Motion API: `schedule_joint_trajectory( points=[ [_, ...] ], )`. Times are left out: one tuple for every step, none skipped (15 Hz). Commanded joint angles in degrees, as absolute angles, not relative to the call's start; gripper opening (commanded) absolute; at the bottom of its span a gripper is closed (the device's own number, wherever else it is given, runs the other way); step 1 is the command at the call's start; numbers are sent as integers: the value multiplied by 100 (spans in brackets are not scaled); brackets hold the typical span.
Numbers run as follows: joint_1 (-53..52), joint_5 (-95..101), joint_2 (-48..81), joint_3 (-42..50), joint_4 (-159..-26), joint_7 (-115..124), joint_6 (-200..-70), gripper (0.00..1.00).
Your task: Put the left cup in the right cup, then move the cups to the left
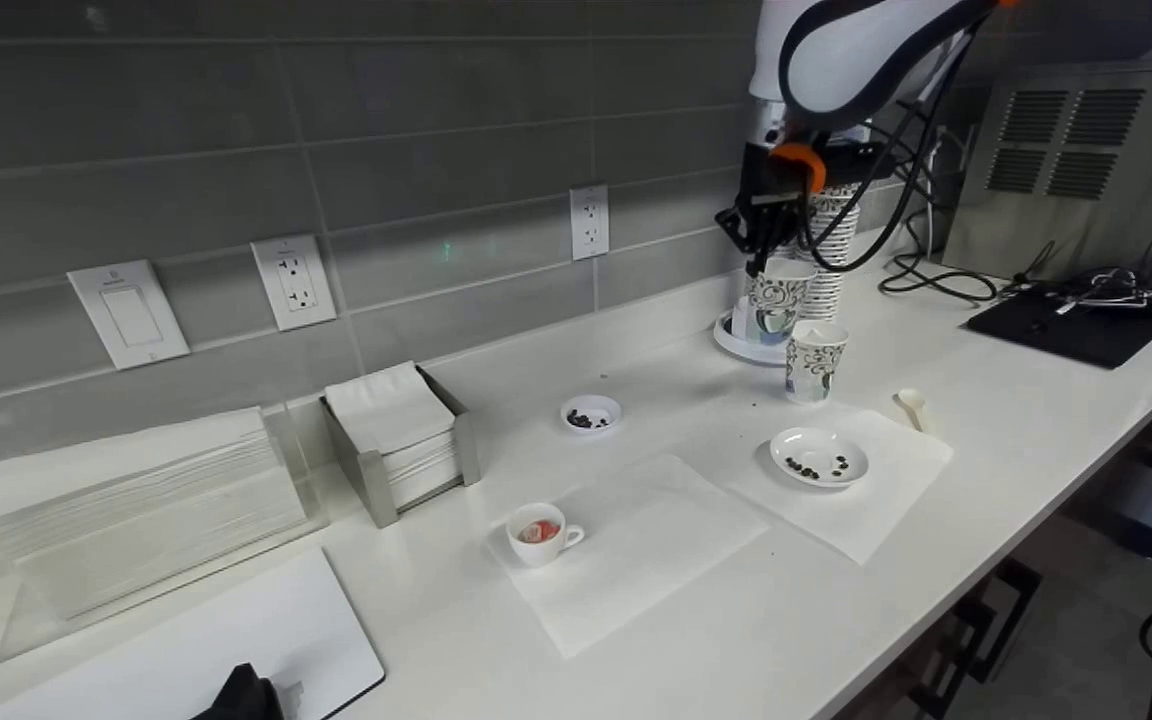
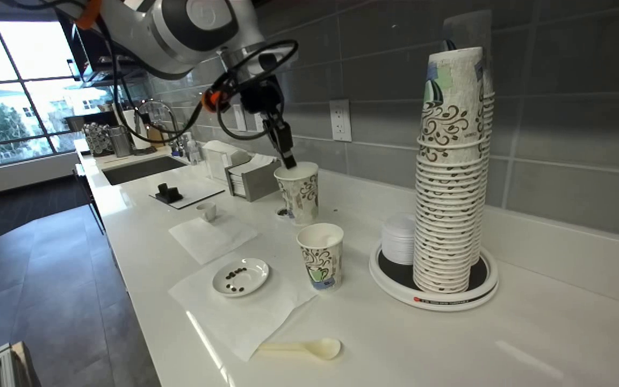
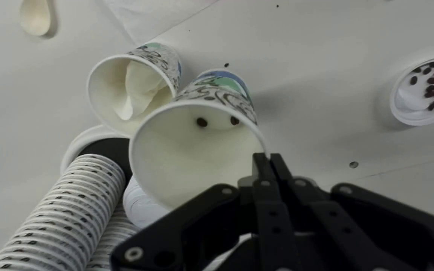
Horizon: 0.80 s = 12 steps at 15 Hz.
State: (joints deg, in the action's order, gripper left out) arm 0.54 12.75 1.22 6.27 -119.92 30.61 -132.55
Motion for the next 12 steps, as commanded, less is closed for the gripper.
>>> schedule_joint_trajectory(
  points=[
    [182,1468,-414,532,-12139,3438,-12809,1],
    [217,1484,-475,517,-12123,3496,-12709,1],
    [260,1527,-530,503,-12108,3567,-12630,1],
    [302,1531,-558,495,-12101,3603,-12559,1],
    [339,1605,-531,500,-12120,3700,-12569,1],
    [361,1591,-517,501,-12111,3718,-12558,1],
    [385,1620,-462,507,-12087,3785,-12620,1],
    [405,1613,-421,510,-12061,3809,-12644,1],
    [426,1632,-390,509,-12046,3845,-12648,1],
    [442,1625,-366,509,-12026,3859,-12618,1],
    [454,1595,-325,509,-12008,3865,-12569,1],
    [471,1603,-289,513,-12003,3905,-12568,1]
  ],
)
